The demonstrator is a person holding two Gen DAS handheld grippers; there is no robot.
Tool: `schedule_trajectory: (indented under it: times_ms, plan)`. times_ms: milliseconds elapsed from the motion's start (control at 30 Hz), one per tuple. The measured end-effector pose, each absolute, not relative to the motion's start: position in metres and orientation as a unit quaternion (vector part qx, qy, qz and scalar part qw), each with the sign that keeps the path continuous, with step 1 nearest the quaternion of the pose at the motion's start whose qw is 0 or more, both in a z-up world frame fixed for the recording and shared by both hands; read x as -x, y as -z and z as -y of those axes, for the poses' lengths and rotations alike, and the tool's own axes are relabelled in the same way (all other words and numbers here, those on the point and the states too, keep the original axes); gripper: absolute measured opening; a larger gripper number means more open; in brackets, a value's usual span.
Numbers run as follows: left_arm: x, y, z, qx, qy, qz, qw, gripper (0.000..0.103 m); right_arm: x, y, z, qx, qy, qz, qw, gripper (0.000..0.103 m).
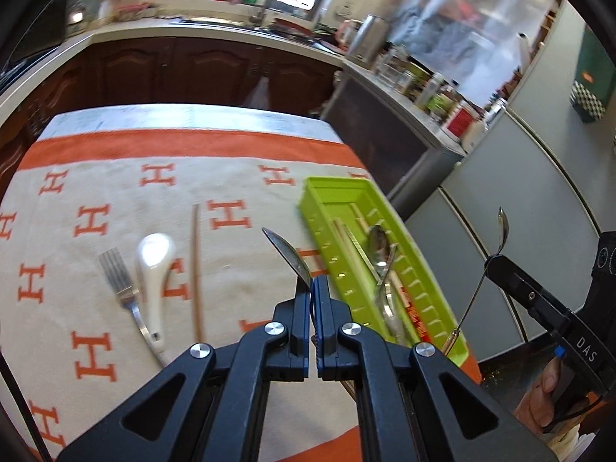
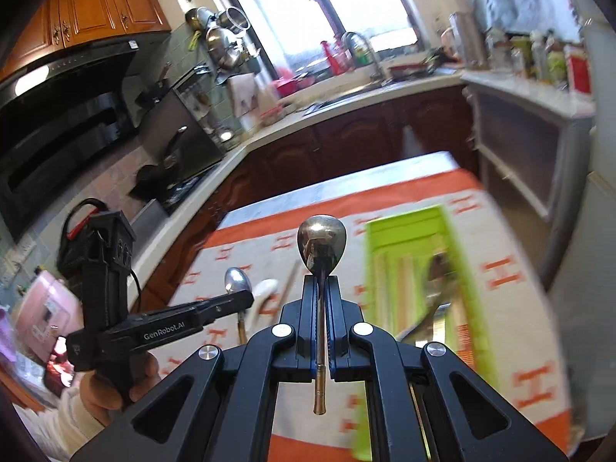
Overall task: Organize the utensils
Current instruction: 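Carry both spoons into the green tray and lower them in, then open both grippers and move them back over the fork and white spoon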
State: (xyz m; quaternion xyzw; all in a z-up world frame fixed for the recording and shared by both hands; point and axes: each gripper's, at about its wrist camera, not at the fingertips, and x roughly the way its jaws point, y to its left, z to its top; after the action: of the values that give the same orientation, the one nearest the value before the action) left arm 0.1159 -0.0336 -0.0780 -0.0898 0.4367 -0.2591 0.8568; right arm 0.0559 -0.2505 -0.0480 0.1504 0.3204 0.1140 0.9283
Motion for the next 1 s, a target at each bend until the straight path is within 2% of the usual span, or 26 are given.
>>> schedule_trajectory:
  times_ms: [200,300,467,533,600,633,767,867,933,1000]
  plan:
    - [-0.124,0.074,0.091,0.063,0.297,-0.441,0.844,0.0,-0.037,0.042,0.282,-0.074,-0.046,-0.333,0.939,0.003]
    - [-0.126,0.077,0.113,0.048,0.307,-0.446,0.839,0.0,-0.038,0.06,0.286,-0.025,-0.013,-0.363,0.931,0.003]
    - [-0.129,0.085,0.133,0.035,0.312,-0.459,0.831,0.0,-0.048,0.098,0.296,-0.025,-0.001,-0.412,0.911,0.004]
    - [-0.13,0.09,0.14,0.03,0.314,-0.466,0.827,0.0,-0.048,0.103,0.306,-0.047,0.008,-0.411,0.911,0.009]
    - [-0.13,0.095,0.147,0.022,0.316,-0.471,0.823,0.0,-0.049,0.105,0.321,-0.086,0.024,-0.401,0.912,0.025]
    - [-0.129,0.097,0.15,0.018,0.318,-0.473,0.822,0.0,-0.049,0.104,0.331,-0.11,0.031,-0.393,0.912,0.029]
    - [-0.13,0.109,0.161,0.011,0.317,-0.483,0.816,0.0,-0.047,0.096,0.359,-0.172,0.058,-0.359,0.916,0.036]
    - [-0.127,0.115,0.168,0.005,0.315,-0.488,0.814,0.001,-0.044,0.09,0.381,-0.216,0.082,-0.336,0.913,0.037]
    - [-0.123,0.112,0.169,-0.003,0.31,-0.481,0.82,0.008,-0.04,0.087,0.395,-0.241,0.091,-0.331,0.908,0.037]
    - [-0.119,0.108,0.165,-0.001,0.306,-0.476,0.824,0.021,-0.04,0.086,0.401,-0.251,0.095,-0.327,0.906,0.037]
